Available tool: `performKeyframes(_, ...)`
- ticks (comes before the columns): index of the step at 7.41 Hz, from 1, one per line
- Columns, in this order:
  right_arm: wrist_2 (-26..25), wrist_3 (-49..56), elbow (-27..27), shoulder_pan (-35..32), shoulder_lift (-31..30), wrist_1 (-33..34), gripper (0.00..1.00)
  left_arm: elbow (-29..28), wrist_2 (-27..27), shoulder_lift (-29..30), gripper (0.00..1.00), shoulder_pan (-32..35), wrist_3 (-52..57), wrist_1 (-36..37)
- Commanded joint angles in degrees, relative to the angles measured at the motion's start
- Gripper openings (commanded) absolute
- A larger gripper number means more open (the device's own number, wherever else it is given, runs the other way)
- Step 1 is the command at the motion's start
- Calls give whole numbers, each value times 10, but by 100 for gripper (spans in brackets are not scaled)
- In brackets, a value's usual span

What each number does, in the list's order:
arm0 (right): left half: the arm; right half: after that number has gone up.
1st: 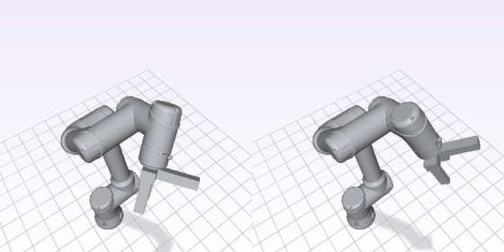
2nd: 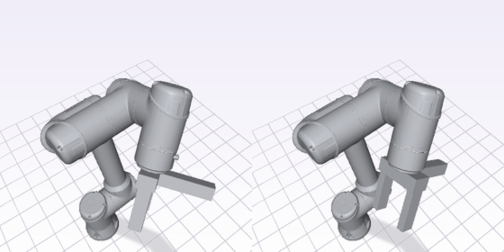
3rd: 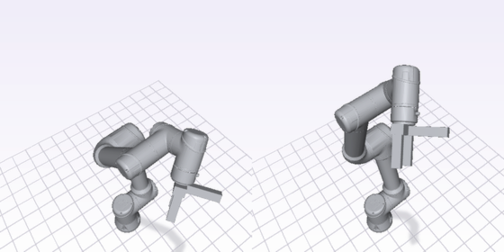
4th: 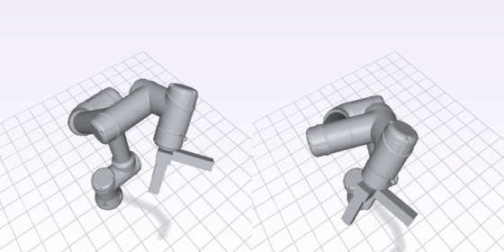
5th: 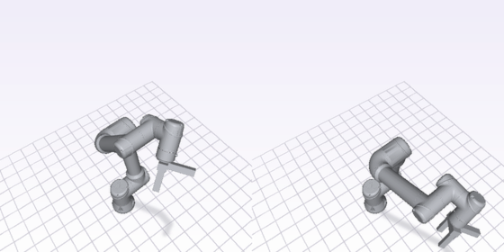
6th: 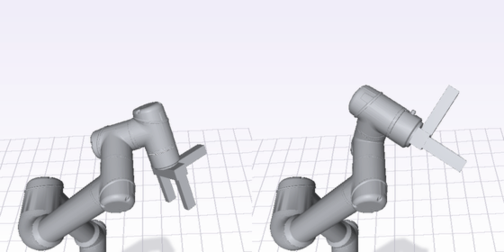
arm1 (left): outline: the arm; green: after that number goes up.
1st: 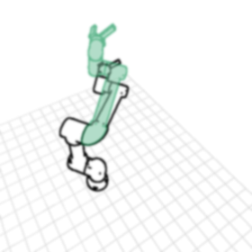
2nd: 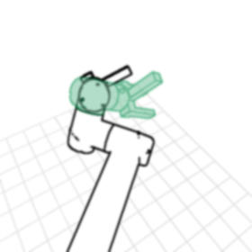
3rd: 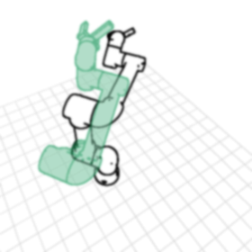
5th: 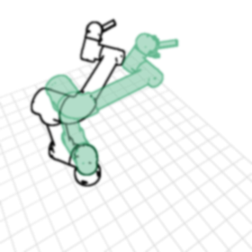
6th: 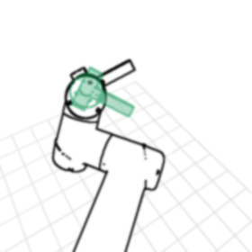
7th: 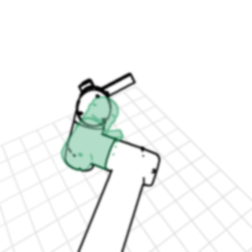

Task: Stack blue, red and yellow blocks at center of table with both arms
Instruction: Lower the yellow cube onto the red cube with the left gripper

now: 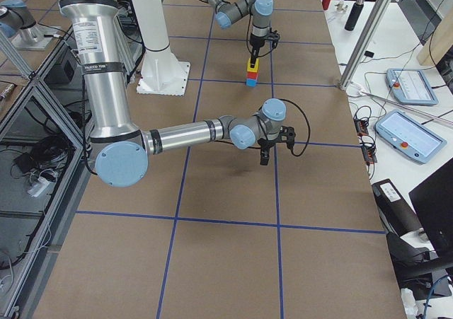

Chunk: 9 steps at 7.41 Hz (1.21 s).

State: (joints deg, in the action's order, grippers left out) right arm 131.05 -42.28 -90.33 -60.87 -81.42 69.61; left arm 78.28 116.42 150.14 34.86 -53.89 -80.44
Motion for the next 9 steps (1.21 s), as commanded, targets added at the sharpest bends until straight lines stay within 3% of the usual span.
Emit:
performKeyframes(1,0,0,2,0,0,0,100,0,-6,0,0,-1,0,-1)
performKeyframes(5,0,0,2,0,0,0,100,0,-6,-1,0,-1,0,-2)
performKeyframes(6,-1,0,2,0,0,0,100,0,-6,-1,10,-1,0,-2)
performKeyframes(7,0,0,5,0,1,0,100,0,-6,-1,61,-1,0,-2)
performKeyframes(8,0,0,6,0,1,0,100,0,-6,-1,89,-1,0,-3)
performKeyframes(9,0,0,6,0,1,0,100,0,-6,-1,99,-1,0,-3)
